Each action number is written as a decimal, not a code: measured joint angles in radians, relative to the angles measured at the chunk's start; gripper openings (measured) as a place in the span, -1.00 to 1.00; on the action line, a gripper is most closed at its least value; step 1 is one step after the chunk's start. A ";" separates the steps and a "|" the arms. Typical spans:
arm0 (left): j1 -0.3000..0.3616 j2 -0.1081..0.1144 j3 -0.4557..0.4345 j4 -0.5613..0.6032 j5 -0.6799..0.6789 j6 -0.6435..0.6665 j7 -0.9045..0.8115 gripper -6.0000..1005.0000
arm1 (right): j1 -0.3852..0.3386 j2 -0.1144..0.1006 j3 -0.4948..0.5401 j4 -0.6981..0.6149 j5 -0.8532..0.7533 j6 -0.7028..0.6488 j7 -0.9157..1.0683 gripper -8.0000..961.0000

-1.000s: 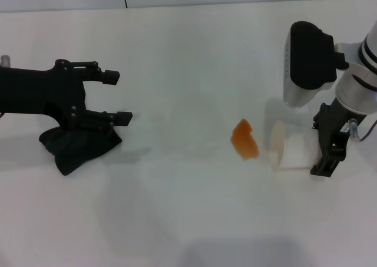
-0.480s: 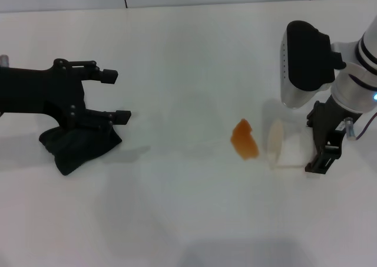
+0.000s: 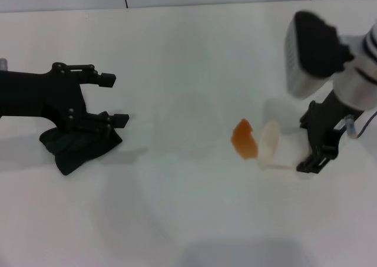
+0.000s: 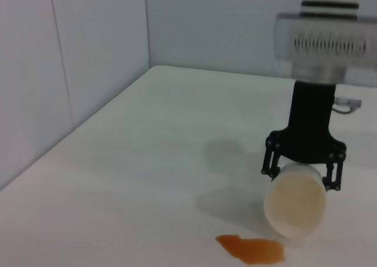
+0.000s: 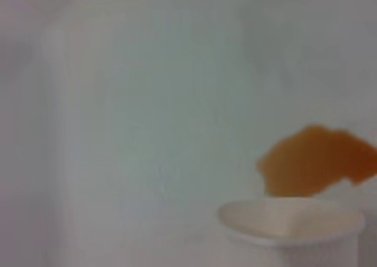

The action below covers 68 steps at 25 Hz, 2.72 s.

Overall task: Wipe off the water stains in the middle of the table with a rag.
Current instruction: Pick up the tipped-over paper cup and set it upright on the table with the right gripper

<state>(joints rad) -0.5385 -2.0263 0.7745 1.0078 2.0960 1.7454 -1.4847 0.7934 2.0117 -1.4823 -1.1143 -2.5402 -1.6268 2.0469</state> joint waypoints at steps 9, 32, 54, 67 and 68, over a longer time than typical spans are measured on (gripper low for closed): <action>0.001 -0.001 -0.006 0.001 -0.006 0.000 -0.002 0.75 | -0.130 -0.006 0.427 -0.041 0.208 -0.103 -0.231 0.39; -0.022 0.011 -0.005 0.008 -0.003 0.003 -0.036 0.75 | -0.366 0.005 0.659 0.822 1.068 0.148 -1.340 0.38; -0.006 0.005 -0.006 0.008 0.000 0.000 -0.026 0.74 | -0.389 0.013 0.665 1.093 1.158 0.339 -1.597 0.37; -0.004 -0.004 -0.002 0.008 -0.001 -0.001 -0.026 0.74 | -0.401 0.011 0.670 1.101 1.159 0.318 -1.587 0.55; -0.004 -0.004 -0.002 0.008 -0.001 -0.001 -0.026 0.74 | -0.401 0.011 0.670 1.101 1.159 0.318 -1.585 0.59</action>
<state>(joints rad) -0.5429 -2.0304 0.7728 1.0154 2.0954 1.7440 -1.5109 0.3927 2.0226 -0.8127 -0.0138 -1.3814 -1.3091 0.4618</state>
